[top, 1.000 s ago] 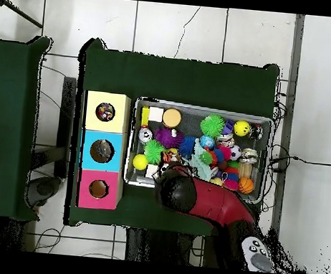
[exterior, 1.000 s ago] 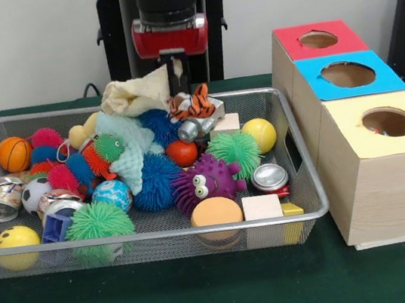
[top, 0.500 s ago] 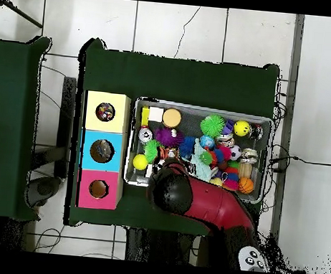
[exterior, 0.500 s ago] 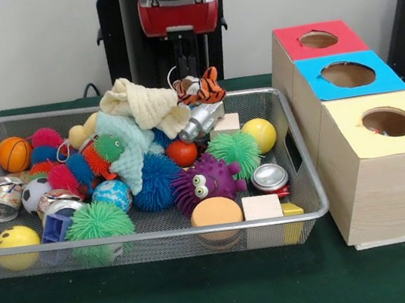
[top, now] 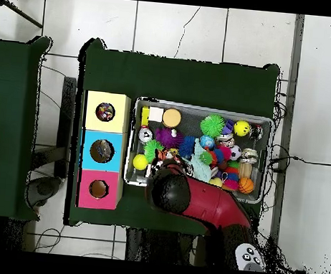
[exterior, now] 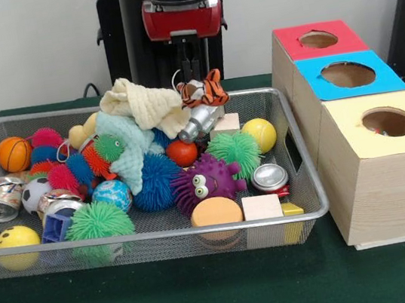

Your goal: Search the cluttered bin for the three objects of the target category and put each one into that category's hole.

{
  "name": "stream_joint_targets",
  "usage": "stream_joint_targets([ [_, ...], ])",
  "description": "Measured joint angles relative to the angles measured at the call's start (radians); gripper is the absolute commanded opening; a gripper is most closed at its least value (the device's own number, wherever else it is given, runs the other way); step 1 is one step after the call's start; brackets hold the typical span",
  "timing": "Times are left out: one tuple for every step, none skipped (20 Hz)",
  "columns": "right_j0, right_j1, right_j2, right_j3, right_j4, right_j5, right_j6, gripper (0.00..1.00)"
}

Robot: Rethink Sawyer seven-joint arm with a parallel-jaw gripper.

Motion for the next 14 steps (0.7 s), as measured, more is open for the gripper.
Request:
stream_joint_targets([
  [0.003,0.000,-0.001,0.004,0.005,-0.003,0.000,0.00],
  [0.011,-0.002,-0.004,0.015,0.016,-0.012,0.002,0.00],
  [0.018,-0.003,-0.006,0.025,0.025,-0.019,0.003,0.00],
  [0.036,-0.005,-0.010,0.053,0.045,-0.044,0.011,0.00],
  [0.042,-0.006,-0.010,0.064,0.053,-0.053,0.014,0.00],
  [0.050,-0.007,-0.010,0.077,0.061,-0.065,0.020,0.00],
  [0.059,-0.008,-0.011,0.091,0.070,-0.076,0.026,0.00],
  [0.080,-0.010,-0.014,0.121,0.081,-0.098,0.041,0.00],
  [0.099,-0.011,-0.020,0.140,0.087,-0.104,0.049,0.00],
  [0.109,-0.013,-0.021,0.149,0.087,-0.103,0.052,0.00],
  [0.119,-0.015,-0.023,0.159,0.087,-0.103,0.055,0.00],
  [0.128,-0.020,-0.023,0.170,0.088,-0.103,0.056,0.00],
  [0.134,-0.025,-0.023,0.181,0.088,-0.103,0.056,0.00],
  [0.141,-0.030,-0.022,0.192,0.088,-0.103,0.056,0.00],
])
